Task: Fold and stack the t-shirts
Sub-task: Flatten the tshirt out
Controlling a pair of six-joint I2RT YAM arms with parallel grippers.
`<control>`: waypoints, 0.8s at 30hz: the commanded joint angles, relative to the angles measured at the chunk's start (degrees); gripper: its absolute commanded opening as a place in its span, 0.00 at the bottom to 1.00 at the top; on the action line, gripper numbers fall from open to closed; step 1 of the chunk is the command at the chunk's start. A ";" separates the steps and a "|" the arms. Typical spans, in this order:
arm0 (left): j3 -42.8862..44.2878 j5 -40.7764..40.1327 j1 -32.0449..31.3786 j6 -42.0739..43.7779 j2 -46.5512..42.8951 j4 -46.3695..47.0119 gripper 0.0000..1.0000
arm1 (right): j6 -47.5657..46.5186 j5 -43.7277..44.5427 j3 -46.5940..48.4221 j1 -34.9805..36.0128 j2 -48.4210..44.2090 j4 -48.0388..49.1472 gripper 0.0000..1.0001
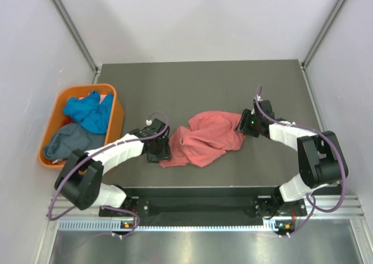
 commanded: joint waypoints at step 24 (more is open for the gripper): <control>70.22 -33.27 1.27 15.84 12.10 -14.43 0.00 | -5.11 29.84 48.60 -8.05 -18.79 -37.41 0.00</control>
